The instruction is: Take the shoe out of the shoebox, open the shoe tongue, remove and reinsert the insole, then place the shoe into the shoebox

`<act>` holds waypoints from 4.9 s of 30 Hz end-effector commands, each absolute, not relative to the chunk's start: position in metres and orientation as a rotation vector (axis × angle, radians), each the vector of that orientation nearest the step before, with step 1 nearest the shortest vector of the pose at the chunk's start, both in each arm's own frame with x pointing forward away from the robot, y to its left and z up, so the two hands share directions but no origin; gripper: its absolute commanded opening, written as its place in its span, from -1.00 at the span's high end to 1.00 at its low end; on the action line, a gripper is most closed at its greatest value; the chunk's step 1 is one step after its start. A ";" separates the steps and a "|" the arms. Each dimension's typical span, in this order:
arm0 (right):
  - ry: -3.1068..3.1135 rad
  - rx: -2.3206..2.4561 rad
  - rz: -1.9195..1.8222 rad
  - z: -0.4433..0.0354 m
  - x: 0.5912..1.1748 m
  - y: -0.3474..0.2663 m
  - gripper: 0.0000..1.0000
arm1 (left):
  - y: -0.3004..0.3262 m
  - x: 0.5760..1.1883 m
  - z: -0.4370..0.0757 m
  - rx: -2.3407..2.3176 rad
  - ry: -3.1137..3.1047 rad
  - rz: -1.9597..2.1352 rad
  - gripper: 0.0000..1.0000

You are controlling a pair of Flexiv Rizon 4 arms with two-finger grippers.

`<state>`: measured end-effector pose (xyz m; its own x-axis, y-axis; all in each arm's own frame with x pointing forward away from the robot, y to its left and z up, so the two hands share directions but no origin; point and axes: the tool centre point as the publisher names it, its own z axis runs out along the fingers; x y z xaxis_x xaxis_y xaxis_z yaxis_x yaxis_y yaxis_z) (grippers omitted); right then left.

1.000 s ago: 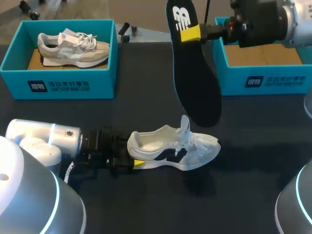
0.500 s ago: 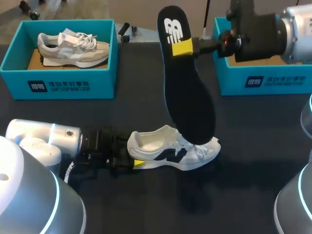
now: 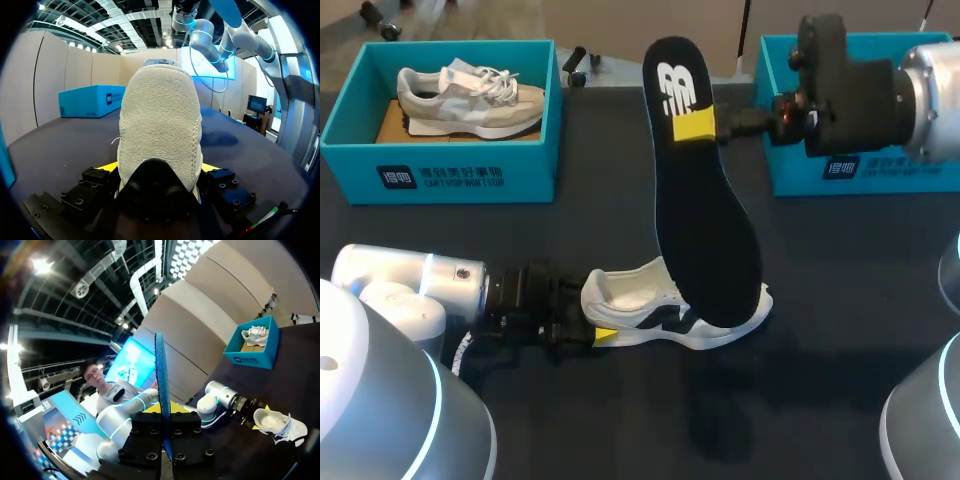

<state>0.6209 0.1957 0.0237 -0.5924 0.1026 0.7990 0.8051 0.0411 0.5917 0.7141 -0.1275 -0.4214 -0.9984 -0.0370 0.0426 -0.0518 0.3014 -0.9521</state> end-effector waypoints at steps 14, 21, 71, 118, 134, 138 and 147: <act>-1.745 -0.922 -1.657 0.024 0.613 0.187 1.00 | -0.129 0.714 -0.421 0.085 -2.525 1.843 1.00; -1.745 -0.922 -1.657 0.024 0.613 0.187 1.00 | -0.129 0.714 -0.421 0.085 -2.525 1.843 1.00; -1.745 -0.922 -1.657 0.024 0.613 0.187 1.00 | -0.059 0.705 -0.373 0.009 -2.772 0.935 -1.00; -1.745 -0.922 -1.657 0.024 0.613 0.187 1.00 | -0.062 0.706 -0.338 0.054 -2.914 0.345 -1.00; -1.745 -0.922 -1.657 0.024 0.613 0.187 1.00 | -0.088 0.703 -0.341 0.046 -3.036 0.224 -1.00; -1.745 -0.922 -1.657 0.024 0.613 0.187 1.00 | -0.093 0.701 -0.346 0.054 -3.052 0.184 -1.00; -1.745 -0.922 -1.657 0.024 0.613 0.187 1.00 | -0.097 0.698 -0.347 0.081 -3.082 0.160 -1.00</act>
